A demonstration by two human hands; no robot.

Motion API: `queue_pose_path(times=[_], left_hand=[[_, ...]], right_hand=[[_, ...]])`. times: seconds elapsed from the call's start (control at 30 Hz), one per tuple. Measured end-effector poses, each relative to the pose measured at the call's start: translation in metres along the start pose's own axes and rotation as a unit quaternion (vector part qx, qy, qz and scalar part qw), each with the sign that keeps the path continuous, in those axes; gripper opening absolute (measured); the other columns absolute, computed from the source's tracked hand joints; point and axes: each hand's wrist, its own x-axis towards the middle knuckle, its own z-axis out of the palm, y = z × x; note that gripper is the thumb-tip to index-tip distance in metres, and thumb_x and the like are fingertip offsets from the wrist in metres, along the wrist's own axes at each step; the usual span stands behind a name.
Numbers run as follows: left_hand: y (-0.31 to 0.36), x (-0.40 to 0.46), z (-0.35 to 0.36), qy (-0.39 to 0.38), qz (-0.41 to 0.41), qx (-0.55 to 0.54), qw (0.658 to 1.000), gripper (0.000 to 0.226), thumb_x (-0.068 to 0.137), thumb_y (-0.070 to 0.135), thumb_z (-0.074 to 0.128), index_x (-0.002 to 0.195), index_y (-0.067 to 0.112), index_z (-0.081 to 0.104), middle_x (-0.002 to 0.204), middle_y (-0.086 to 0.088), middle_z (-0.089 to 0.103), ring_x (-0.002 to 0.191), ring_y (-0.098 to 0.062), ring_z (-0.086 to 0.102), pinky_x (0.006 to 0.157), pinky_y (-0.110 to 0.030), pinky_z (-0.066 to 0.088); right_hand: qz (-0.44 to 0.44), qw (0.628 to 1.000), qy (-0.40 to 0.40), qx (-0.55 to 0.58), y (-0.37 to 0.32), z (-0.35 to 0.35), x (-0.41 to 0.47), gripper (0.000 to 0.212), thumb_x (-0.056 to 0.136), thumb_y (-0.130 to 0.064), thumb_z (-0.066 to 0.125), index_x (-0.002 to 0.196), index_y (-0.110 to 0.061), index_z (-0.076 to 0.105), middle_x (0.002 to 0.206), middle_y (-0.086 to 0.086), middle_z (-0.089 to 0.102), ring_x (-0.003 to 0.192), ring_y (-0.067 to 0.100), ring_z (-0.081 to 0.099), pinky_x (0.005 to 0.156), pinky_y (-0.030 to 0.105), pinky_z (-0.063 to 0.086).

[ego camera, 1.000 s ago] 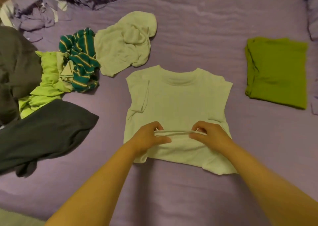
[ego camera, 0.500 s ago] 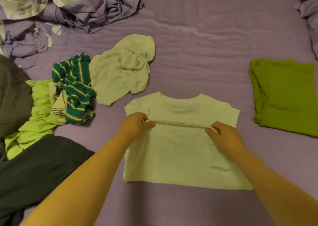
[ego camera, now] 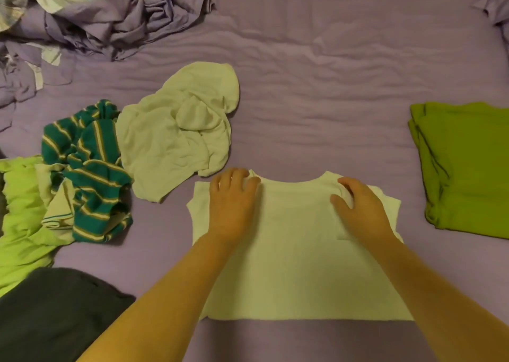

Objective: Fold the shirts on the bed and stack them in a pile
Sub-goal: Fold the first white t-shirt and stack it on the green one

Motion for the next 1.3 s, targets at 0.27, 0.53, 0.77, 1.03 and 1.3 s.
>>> queue_pose_path(times=[0.27, 0.53, 0.77, 1.03, 1.3], left_hand=[[0.055, -0.038, 0.043, -0.189, 0.134, -0.021, 0.973, 0.052, 0.1, 0.043, 0.023, 0.142, 0.019, 0.041, 0.149, -0.005, 0.039, 0.14, -0.028, 0.03, 0.109, -0.056, 0.019], [0.061, -0.035, 0.047, -0.201, 0.075, 0.007, 0.977, 0.069, 0.094, 0.064, 0.011, 0.151, 0.025, 0.017, 0.158, -0.006, 0.011, 0.146, -0.032, 0.004, 0.11, -0.062, 0.007], [0.123, -0.022, 0.05, -0.19, 0.198, -0.052, 0.96, 0.07, 0.093, 0.063, 0.021, 0.152, 0.026, 0.012, 0.159, -0.007, 0.006, 0.146, -0.032, -0.001, 0.112, -0.061, 0.007], [0.141, 0.0, 0.069, -0.242, 0.176, -0.011, 0.954, 0.079, 0.085, 0.074, 0.012, 0.15, 0.031, -0.006, 0.157, -0.002, -0.016, 0.142, -0.026, -0.023, 0.112, -0.059, -0.01], [0.175, 0.013, 0.058, -0.288, 0.074, -0.016, 0.955, 0.071, 0.088, 0.066, 0.003, 0.148, 0.032, -0.013, 0.156, -0.003, -0.023, 0.133, -0.026, -0.035, 0.109, -0.058, -0.02]], right_hand=[[-0.17, 0.975, -0.046, -0.138, 0.059, 0.007, -0.043, 0.081, 0.081, -0.073, 0.034, 0.148, -0.034, 0.01, 0.154, -0.004, 0.015, 0.137, 0.014, 0.021, 0.108, 0.034, 0.021], [-0.015, 0.989, 0.126, -0.073, 0.064, -0.023, -0.004, 0.034, 0.098, -0.038, 0.041, 0.113, -0.013, 0.06, 0.105, 0.009, 0.064, 0.102, 0.032, 0.056, 0.075, 0.036, 0.039], [0.052, 0.989, 0.129, -0.054, 0.076, -0.03, 0.006, 0.063, 0.091, -0.058, 0.035, 0.134, -0.014, 0.043, 0.13, 0.007, 0.053, 0.121, 0.027, 0.046, 0.089, 0.042, 0.043], [0.09, 0.987, 0.115, -0.071, 0.08, -0.029, 0.008, 0.037, 0.097, -0.039, 0.043, 0.12, -0.011, 0.053, 0.117, 0.012, 0.055, 0.099, 0.029, 0.054, 0.075, 0.038, 0.044], [0.126, 0.981, 0.144, 0.002, 0.079, -0.028, -0.022, 0.037, 0.099, -0.034, 0.038, 0.125, -0.01, 0.049, 0.111, 0.01, 0.062, 0.096, 0.029, 0.058, 0.072, 0.032, 0.04]])
